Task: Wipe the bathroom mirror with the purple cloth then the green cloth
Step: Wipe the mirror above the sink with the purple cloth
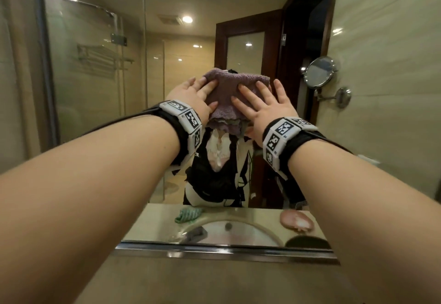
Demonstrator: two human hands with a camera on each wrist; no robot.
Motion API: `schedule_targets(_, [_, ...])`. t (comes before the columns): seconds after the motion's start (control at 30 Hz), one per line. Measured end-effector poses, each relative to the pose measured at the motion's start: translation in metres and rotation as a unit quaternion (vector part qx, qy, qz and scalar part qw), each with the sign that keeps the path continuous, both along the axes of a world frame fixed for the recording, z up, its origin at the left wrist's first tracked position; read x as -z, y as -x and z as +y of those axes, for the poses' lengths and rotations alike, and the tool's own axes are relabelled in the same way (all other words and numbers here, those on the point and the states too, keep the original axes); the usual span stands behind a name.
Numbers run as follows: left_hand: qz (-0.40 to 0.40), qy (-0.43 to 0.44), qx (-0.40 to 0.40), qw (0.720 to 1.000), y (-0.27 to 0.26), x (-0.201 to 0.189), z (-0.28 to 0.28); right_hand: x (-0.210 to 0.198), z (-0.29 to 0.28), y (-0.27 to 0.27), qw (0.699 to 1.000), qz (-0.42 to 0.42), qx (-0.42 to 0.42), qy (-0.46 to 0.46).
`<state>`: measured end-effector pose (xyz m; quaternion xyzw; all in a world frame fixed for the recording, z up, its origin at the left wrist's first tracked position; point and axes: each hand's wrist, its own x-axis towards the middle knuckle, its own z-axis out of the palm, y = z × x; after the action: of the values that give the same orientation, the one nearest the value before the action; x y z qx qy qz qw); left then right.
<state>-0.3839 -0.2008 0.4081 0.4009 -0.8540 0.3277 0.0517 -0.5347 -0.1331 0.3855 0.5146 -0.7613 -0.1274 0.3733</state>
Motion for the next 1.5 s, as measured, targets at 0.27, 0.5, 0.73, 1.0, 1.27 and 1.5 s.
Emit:
schedule_targets(0.27, [0.009,0.004,0.01,1.0,0.06,-0.008,0.036,-0.011,0.034,0.064,1.0,0.023,0.006,0.016])
schedule_targets(0.5, [0.002,0.01,0.007,1.0,0.056,-0.009,0.035,-0.016,0.03,0.062,1.0,0.017,0.019,-0.006])
schedule_targets(0.73, [0.008,0.016,-0.012,1.0,0.03,-0.018,0.013,-0.031,0.013,0.025,0.999,0.027,0.01,-0.015])
schedule_targets(1.0, [-0.001,0.031,-0.058,0.998,-0.044,-0.03,-0.036,-0.045,-0.042,-0.056,0.999,0.03,-0.014,-0.015])
schedule_targets(1.27, [-0.031,0.061,-0.121,0.99,-0.149,-0.034,-0.102,-0.051,-0.118,-0.157,0.997,0.033,-0.073,0.0])
schedule_targets(1.5, [-0.079,0.094,-0.18,0.976,-0.226,-0.036,-0.146,-0.049,-0.176,-0.233,0.99,0.022,-0.137,0.026])
